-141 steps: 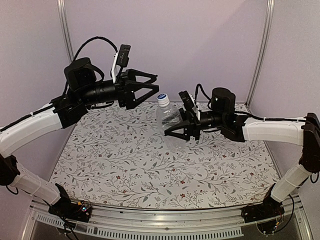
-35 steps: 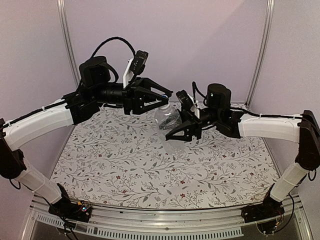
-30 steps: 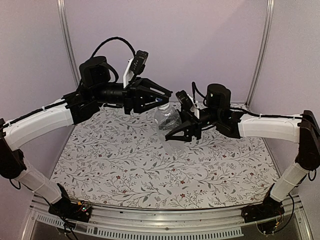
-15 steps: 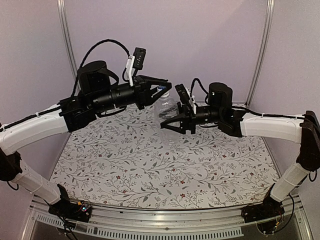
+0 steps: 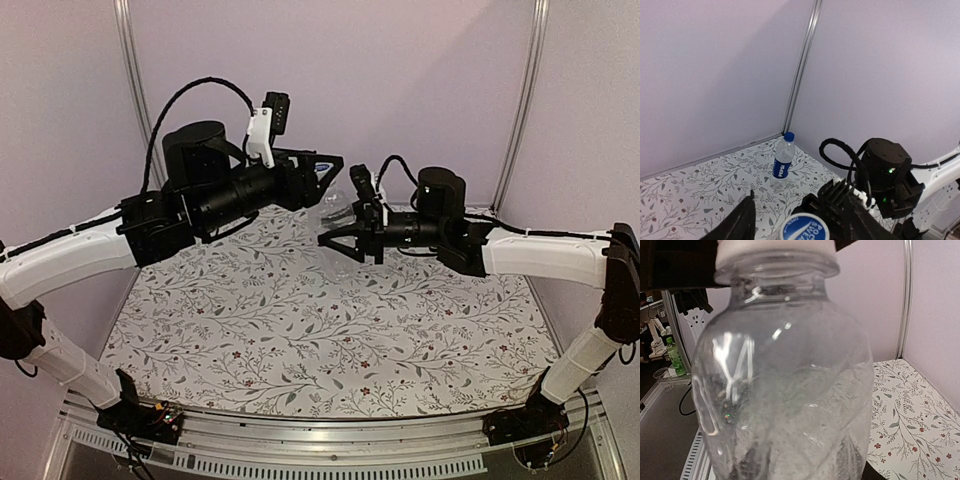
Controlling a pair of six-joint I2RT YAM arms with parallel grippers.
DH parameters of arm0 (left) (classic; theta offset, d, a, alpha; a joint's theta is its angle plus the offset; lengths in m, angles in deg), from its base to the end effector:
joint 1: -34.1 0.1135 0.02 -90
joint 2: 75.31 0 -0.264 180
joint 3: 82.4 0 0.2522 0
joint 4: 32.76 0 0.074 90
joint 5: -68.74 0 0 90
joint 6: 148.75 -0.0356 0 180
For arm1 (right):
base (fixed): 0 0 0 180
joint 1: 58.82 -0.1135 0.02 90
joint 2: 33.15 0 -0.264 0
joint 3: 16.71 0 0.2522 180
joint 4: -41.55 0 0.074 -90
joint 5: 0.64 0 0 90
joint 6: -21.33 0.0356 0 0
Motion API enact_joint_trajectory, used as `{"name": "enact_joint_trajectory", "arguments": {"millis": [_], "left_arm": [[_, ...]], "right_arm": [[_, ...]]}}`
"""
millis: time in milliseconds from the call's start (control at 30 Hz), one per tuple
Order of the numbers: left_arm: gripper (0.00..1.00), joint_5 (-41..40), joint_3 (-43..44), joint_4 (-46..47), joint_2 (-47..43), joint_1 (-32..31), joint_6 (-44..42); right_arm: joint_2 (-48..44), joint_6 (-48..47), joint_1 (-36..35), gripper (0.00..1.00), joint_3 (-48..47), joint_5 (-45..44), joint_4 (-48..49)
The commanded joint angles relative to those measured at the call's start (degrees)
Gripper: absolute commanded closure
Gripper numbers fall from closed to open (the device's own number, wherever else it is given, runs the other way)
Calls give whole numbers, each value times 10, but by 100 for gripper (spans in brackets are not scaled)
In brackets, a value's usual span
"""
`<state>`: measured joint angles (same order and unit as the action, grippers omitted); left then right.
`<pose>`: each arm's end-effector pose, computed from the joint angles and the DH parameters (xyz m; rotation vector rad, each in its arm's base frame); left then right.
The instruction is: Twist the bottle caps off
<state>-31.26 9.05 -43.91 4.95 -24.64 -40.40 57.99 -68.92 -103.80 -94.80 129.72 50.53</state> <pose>0.1775 -0.2804 0.4227 0.4313 1.5883 -0.9101 0.2467 0.2791 0.3133 -1.1659 1.3173 1.1555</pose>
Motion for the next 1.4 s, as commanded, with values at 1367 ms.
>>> {"name": "enact_joint_trajectory", "arguments": {"millis": [1367], "left_arm": [[43, 617, 16, 47, 22, 121, -65]], "right_arm": [[15, 0, -7, 55, -31, 269, 8]]}}
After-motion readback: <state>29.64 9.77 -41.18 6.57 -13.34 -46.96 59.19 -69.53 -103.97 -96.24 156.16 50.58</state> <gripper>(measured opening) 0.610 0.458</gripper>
